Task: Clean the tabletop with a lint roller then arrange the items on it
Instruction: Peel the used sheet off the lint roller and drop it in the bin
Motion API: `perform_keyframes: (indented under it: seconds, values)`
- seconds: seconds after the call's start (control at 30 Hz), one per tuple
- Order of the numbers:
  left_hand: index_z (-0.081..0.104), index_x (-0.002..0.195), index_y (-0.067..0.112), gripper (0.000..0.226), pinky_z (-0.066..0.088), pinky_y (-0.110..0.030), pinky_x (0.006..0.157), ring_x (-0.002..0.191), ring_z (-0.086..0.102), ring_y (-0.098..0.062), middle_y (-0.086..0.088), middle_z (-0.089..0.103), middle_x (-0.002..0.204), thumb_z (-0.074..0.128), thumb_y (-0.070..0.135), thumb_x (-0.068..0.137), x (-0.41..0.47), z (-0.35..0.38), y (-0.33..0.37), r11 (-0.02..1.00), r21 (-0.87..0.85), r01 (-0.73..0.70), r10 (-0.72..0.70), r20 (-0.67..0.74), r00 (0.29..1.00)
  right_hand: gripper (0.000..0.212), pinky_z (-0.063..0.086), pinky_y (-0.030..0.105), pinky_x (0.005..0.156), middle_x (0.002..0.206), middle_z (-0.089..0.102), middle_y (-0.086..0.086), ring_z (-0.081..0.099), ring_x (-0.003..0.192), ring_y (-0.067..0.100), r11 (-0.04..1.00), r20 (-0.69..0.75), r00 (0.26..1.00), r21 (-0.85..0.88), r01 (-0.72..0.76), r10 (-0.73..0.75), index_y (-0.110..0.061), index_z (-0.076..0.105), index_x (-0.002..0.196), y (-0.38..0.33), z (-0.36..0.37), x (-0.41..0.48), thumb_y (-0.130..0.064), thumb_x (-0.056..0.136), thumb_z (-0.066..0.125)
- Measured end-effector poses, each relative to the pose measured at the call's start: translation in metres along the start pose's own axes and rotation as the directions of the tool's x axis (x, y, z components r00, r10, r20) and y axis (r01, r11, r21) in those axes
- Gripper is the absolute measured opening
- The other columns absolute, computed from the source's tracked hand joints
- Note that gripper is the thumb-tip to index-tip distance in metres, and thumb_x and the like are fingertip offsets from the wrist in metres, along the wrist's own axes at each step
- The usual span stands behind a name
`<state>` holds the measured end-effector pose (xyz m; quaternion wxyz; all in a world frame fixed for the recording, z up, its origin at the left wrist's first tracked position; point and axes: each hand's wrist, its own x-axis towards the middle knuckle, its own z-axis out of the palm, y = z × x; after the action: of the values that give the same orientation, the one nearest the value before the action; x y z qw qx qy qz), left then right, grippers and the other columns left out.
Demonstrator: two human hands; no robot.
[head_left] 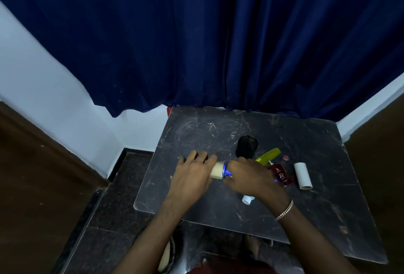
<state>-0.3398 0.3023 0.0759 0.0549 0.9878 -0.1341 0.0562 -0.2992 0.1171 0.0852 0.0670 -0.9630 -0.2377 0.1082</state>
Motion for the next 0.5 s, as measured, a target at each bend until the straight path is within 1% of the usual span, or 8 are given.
perform_keyframes:
  seconds: [0.07, 0.13, 0.23, 0.3, 0.33, 0.37, 0.43, 0.5]
  values:
    - [0.058, 0.116, 0.028, 0.046, 0.053, -0.040, 0.071, 0.095, 0.059, -0.021, 0.006, 0.063, 0.103, 0.078, 0.032, 0.075, 0.001, -0.001, 0.001, 1.000, 0.005, -0.008, 0.008, 0.011, 1.000, 0.027, 0.038, 0.029, 0.057, 0.094, 0.067, 0.006, 0.066, 0.081, 0.032, 1.000, 0.025, 1.000, 0.020, -0.006, 0.006, -0.021, 0.056, 0.088, 0.003, -0.003, -0.001, -0.045, 0.076, 0.052]
    - [0.057, 0.116, 0.028, 0.044, 0.054, -0.039, 0.070, 0.096, 0.059, -0.020, 0.006, 0.063, 0.104, 0.074, 0.031, 0.076, 0.002, -0.002, 0.001, 1.000, 0.000, -0.025, 0.025, 0.016, 1.000, 0.023, 0.033, 0.027, 0.052, 0.091, 0.065, 0.005, 0.061, 0.072, 0.029, 0.999, 0.050, 0.999, 0.036, -0.016, 0.015, -0.023, 0.048, 0.078, 0.006, -0.006, -0.002, -0.046, 0.076, 0.054]
    - [0.056, 0.114, 0.028, 0.044, 0.056, -0.037, 0.067, 0.093, 0.060, -0.018, 0.007, 0.063, 0.103, 0.074, 0.031, 0.074, 0.003, -0.004, -0.002, 0.998, -0.011, -0.060, 0.060, 0.016, 0.998, 0.022, 0.025, 0.025, 0.046, 0.077, 0.059, 0.001, 0.050, 0.062, 0.023, 0.999, 0.057, 0.998, 0.047, -0.005, 0.002, -0.024, 0.042, 0.073, 0.010, -0.008, -0.006, -0.044, 0.076, 0.053]
    - [0.055, 0.112, 0.027, 0.047, 0.056, -0.035, 0.063, 0.089, 0.061, -0.017, 0.007, 0.064, 0.099, 0.076, 0.032, 0.071, 0.003, -0.003, -0.001, 0.997, -0.005, -0.083, 0.083, 0.018, 0.996, 0.020, 0.027, 0.025, 0.046, 0.068, 0.048, -0.005, 0.049, 0.061, 0.022, 0.999, 0.066, 0.998, 0.051, 0.008, -0.012, -0.024, 0.042, 0.073, 0.011, -0.007, -0.009, -0.042, 0.076, 0.050]
    - [0.054, 0.111, 0.027, 0.048, 0.054, -0.034, 0.060, 0.087, 0.062, -0.017, 0.006, 0.064, 0.097, 0.077, 0.033, 0.069, 0.003, -0.002, 0.000, 0.995, 0.001, -0.096, 0.096, 0.028, 0.995, 0.019, 0.027, 0.025, 0.046, 0.068, 0.046, -0.006, 0.049, 0.062, 0.022, 0.999, 0.073, 0.997, 0.051, 0.013, -0.017, -0.025, 0.042, 0.074, 0.011, -0.006, -0.010, -0.041, 0.076, 0.050]
    - [0.054, 0.110, 0.027, 0.049, 0.054, -0.034, 0.059, 0.086, 0.063, -0.018, 0.006, 0.064, 0.096, 0.077, 0.034, 0.068, 0.002, 0.000, 0.001, 0.995, 0.006, -0.101, 0.101, 0.042, 0.994, 0.018, 0.027, 0.025, 0.046, 0.070, 0.048, -0.006, 0.049, 0.062, 0.023, 0.999, 0.083, 0.996, 0.049, 0.013, -0.017, -0.025, 0.042, 0.075, 0.013, -0.005, -0.011, -0.041, 0.076, 0.049]
    - [0.054, 0.113, 0.029, 0.048, 0.054, -0.035, 0.059, 0.091, 0.065, -0.019, 0.007, 0.065, 0.100, 0.075, 0.038, 0.071, 0.001, 0.002, -0.007, 0.998, 0.002, -0.060, 0.060, 0.070, 0.996, 0.016, 0.029, 0.026, 0.048, 0.070, 0.051, -0.004, 0.052, 0.063, 0.024, 0.998, 0.091, 0.996, 0.055, -0.009, 0.004, -0.028, 0.042, 0.076, 0.022, -0.005, -0.014, -0.042, 0.075, 0.049]
    - [0.053, 0.116, 0.031, 0.048, 0.056, -0.036, 0.061, 0.099, 0.066, -0.020, 0.007, 0.065, 0.106, 0.071, 0.042, 0.074, -0.001, 0.000, -0.030, 1.000, 0.001, 0.024, -0.024, 0.075, 0.997, 0.020, 0.039, 0.029, 0.054, 0.071, 0.056, -0.004, 0.062, 0.070, 0.026, 0.996, 0.096, 0.993, 0.053, -0.066, 0.061, -0.027, 0.047, 0.080, 0.040, -0.008, -0.021, -0.046, 0.074, 0.047]
